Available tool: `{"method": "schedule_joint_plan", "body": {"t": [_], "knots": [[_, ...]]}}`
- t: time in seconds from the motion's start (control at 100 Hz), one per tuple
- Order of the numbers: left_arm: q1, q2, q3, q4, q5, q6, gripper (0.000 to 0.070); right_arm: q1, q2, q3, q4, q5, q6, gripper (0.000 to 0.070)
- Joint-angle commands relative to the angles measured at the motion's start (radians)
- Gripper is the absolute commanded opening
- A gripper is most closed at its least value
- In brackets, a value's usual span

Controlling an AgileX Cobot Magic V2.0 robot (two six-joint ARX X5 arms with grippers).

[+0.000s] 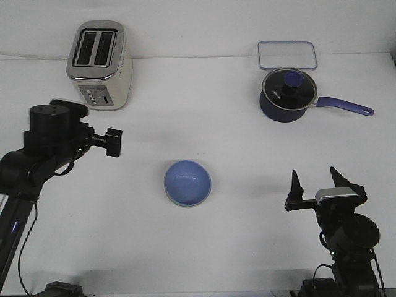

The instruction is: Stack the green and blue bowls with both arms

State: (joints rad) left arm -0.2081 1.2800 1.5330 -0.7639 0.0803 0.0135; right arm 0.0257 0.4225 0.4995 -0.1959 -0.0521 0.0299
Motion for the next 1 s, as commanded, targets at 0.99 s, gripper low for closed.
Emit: {"method": "schedule_joint_plan", "body": {"t": [0.99], "knots": [[0.047,-0.716,-0.995,0.665,-0.011,-0.081,0.0624,0.002,0.004,0.009,0.013,0.0,-0.005,0.0658]]}}
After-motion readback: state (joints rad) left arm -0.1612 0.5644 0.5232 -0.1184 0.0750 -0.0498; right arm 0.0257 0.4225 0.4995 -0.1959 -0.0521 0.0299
